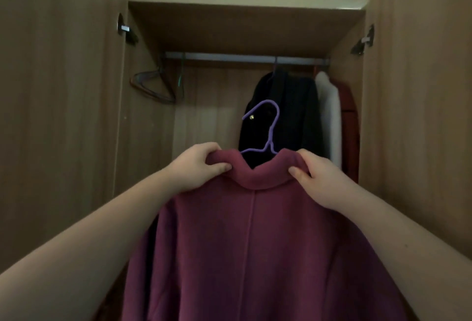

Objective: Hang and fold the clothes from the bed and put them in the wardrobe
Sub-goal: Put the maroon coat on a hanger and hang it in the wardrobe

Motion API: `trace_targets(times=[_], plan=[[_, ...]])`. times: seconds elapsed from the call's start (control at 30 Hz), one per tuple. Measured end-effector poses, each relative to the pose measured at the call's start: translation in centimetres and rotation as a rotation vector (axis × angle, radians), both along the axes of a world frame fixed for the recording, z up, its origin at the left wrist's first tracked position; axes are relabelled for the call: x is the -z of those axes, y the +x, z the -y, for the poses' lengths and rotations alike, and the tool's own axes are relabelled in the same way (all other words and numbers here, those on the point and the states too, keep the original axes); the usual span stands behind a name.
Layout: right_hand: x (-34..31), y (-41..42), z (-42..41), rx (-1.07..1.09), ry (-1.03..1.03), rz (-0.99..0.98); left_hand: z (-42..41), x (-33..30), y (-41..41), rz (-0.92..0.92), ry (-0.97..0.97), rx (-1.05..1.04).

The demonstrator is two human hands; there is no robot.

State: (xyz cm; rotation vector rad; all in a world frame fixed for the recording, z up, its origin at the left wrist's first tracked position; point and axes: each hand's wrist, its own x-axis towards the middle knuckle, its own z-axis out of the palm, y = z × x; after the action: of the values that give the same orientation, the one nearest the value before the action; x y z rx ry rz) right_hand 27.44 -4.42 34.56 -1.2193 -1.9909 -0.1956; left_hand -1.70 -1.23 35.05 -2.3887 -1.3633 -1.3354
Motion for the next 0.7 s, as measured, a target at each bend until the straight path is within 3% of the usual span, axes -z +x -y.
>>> trace_targets(times=[0.17,0.4,0.53,0.7], plan=[[-3.1,0.7,-6.5,0.093,0.172,-0.038,-5.5,-1.6,1.4,-0.066,0.17,-0.295],[-7.8,0.8,-14.2,0.234,0.326,-0.065,-14.7,-3.4,1.9,-0.147,0.499,-0.336],[-11.7,-0.2,-18.3,0.339,0.405,-0.047,-20.1,-6.2,1.6,-0.241,0.594,-0.359],[-16.8,-1.6,-23.9,0.51,0.45,0.008,-27.0,-11.0,0.5,-0.209,0.653,-0.34]])
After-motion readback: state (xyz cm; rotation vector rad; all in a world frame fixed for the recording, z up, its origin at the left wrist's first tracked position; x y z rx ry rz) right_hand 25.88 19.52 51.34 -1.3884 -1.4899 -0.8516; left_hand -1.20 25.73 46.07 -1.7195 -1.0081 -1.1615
